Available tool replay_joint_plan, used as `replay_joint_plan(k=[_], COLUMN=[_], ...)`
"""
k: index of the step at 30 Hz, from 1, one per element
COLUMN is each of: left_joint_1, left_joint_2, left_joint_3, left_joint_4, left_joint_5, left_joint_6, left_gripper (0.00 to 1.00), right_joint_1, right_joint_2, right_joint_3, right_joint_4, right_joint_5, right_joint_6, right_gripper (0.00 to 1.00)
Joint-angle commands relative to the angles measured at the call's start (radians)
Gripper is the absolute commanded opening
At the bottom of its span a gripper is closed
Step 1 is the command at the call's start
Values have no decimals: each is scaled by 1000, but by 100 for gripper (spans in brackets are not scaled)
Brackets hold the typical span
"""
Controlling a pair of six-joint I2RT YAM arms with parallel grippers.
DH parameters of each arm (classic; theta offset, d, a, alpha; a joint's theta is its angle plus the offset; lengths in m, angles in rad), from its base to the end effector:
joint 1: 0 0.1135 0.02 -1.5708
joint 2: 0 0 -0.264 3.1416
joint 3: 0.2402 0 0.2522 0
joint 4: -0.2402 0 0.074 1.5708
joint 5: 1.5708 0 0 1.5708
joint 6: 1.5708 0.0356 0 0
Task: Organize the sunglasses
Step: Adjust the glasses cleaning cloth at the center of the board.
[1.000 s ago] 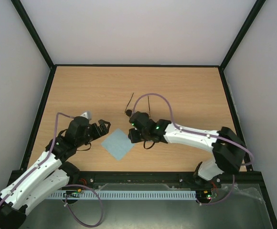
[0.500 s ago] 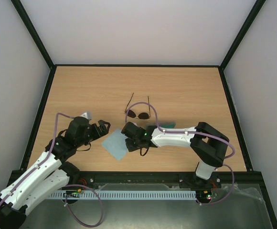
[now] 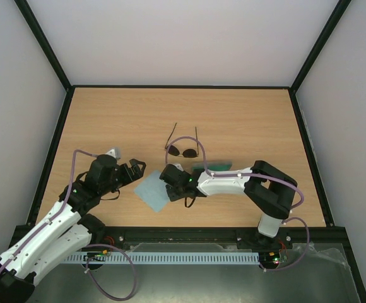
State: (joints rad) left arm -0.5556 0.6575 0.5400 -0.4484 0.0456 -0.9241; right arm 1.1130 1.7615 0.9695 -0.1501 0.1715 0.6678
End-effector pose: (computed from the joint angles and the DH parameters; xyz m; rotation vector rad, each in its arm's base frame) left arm 0.1298 -0.0825 0.2470 -0.3893 2.2449 -0.8823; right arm 0.1597 0.3103 0.1523 -0.4974 2.5228 0.5106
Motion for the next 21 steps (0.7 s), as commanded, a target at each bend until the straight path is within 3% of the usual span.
replay_joint_plan(k=[1, 11, 21], left_joint_1=[4, 4, 4], left_joint_2=[-9, 3, -19], left_joint_3=[3, -19, -36], left_joint_4=[-18, 11, 6], left_joint_5=[18, 44, 42], left_joint_6=[1, 3, -3], left_gripper=[99, 99, 99], right_joint_1=[2, 67, 198], right_joint_2=[-23, -155, -165], right_joint_3=[-76, -187, -184], right_joint_4=[-44, -74, -102], right_joint_5=[29, 30, 1], right_joint_6=[35, 141, 263], right_gripper=[8, 9, 11])
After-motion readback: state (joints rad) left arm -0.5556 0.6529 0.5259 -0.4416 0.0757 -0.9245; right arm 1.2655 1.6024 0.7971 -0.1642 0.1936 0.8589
